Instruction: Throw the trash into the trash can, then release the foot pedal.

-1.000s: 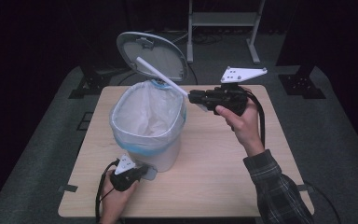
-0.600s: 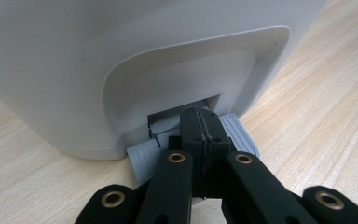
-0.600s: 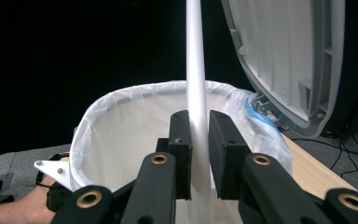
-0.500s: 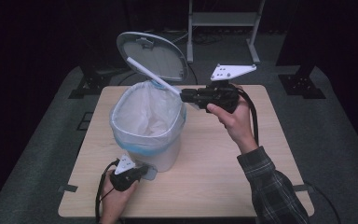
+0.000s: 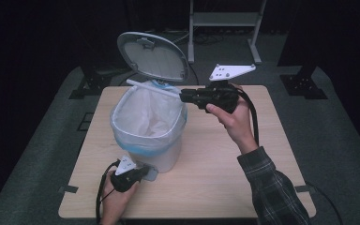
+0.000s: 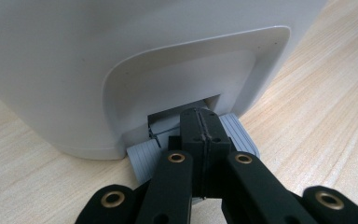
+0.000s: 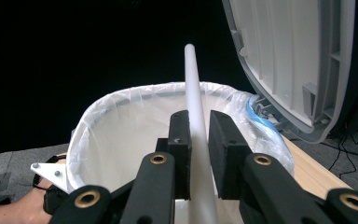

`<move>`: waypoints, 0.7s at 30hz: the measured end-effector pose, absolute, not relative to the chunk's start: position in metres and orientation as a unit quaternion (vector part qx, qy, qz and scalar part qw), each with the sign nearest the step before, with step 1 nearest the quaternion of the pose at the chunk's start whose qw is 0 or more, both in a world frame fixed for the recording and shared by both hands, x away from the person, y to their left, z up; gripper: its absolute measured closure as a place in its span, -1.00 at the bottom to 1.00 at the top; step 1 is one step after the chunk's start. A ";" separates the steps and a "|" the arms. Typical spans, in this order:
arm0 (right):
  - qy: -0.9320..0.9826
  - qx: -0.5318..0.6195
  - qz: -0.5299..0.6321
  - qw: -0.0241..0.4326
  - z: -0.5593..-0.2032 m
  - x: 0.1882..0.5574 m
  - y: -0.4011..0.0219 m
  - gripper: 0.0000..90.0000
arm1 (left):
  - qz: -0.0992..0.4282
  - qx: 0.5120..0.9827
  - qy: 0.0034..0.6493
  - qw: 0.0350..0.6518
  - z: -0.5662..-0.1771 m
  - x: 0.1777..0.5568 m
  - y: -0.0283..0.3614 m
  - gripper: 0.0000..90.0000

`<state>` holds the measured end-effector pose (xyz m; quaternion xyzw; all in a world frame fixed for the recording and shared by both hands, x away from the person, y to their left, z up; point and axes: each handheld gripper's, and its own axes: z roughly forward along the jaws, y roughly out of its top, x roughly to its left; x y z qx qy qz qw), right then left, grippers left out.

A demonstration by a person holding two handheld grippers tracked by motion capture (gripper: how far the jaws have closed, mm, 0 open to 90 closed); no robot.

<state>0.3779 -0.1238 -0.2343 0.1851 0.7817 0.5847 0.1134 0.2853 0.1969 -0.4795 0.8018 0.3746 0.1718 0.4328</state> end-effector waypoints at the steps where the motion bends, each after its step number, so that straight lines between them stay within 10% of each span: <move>1: 0.782 0.185 0.585 0.113 -0.234 0.378 -0.123 0.74 | 0.172 0.802 0.375 0.433 -0.479 0.285 0.197 1.00; 21: 0.781 0.190 0.582 0.122 -0.238 0.373 -0.135 0.71 | 0.173 0.802 0.374 0.432 -0.479 0.285 0.197 1.00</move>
